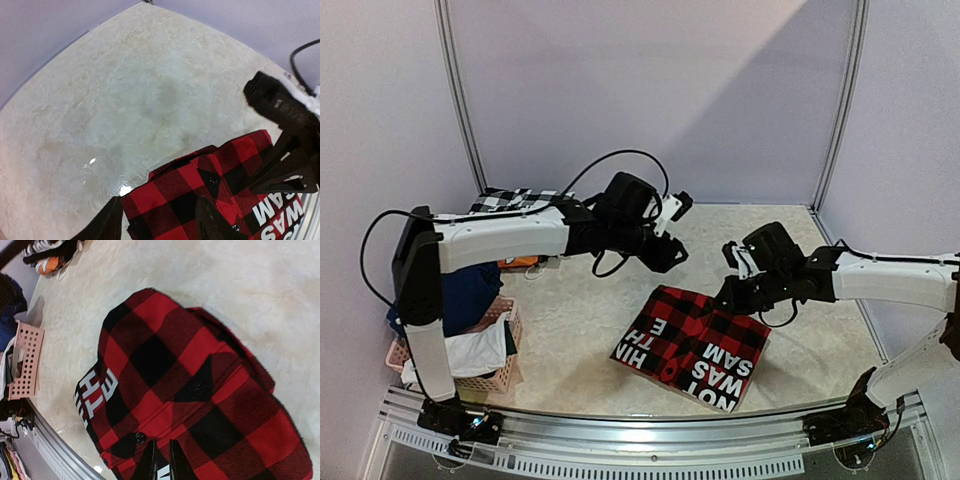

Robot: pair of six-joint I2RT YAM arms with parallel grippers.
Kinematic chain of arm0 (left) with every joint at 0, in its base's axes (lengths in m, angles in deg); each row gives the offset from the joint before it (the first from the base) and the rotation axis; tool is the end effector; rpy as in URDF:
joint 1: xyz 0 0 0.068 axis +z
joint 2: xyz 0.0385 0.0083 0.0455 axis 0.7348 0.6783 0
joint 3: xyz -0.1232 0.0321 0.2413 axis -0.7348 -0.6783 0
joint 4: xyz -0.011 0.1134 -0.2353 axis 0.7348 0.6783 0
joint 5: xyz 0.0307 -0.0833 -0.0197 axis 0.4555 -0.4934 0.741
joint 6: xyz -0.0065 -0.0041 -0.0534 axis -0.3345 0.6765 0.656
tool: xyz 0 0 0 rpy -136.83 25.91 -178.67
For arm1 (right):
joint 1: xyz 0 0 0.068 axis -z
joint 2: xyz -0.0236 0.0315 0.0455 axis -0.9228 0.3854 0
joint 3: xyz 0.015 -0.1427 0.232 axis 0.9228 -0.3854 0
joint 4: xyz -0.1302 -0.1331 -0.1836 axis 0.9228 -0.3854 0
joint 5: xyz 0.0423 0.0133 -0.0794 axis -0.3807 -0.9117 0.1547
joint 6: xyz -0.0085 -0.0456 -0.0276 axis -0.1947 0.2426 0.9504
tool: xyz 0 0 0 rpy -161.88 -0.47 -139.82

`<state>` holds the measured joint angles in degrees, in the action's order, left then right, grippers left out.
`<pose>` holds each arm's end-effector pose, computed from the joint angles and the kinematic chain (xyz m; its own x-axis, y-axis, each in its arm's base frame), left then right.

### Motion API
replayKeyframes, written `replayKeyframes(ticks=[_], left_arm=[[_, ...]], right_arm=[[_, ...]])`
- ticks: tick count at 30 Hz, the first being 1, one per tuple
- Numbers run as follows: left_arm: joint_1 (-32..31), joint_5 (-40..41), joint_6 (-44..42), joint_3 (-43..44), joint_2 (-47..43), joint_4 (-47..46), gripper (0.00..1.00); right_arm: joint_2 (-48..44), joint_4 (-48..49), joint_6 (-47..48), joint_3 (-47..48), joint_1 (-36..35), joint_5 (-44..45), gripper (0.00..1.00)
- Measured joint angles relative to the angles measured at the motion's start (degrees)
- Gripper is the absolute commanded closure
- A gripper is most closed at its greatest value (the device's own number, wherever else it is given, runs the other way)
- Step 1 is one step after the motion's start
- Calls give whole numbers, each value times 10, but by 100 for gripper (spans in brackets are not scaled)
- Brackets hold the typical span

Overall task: Fold and stack the mixed laundry pile
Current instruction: Smooth out the square-folded shirt at the center of the board.

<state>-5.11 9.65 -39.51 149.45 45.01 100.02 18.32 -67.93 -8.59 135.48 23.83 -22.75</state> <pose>0.2746 -0.3591 0.2635 -0.4320 0.4416 -0.7864 0.7844 0.6143 -0.0860 0.2048 0.2003 0.2198 -0.8864 -0.0193 -0.4625 -0.2594 0.8482 0.4618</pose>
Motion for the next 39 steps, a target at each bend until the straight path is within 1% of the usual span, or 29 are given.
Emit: replayKeyframes(ticks=[3,7,9,13,16,20,26,32,35,39], left_arm=[[-13,1,5,-32,-35,-8,64],[-27,-6,18,-87,-39,-25,66],[-30,-10,26,-105,-26,-30,66],[-31,-18,39,-108,19,-52,68],[-31,-17,43,-108,50,-67,68],[-31,-3,47,-107,85,-73,69],[-31,26,58,-113,105,-95,69],[-32,52,86,-155,100,-140,68],[-35,66,110,-194,76,-159,68],[-43,83,146,-247,40,-171,67]], right_arm=[[0,-1,-3,-3,-26,-11,90],[-5,10,-6,-34,-30,-22,90],[-5,9,-7,-51,-30,-23,91],[2,12,-9,-70,-22,-16,93],[14,23,-12,-90,1,-7,93],[21,31,-15,-121,29,0,93],[21,43,-16,-131,33,9,93],[22,48,-16,-132,41,15,93],[36,56,-16,-130,53,19,93],[74,61,-16,-102,67,22,93]])
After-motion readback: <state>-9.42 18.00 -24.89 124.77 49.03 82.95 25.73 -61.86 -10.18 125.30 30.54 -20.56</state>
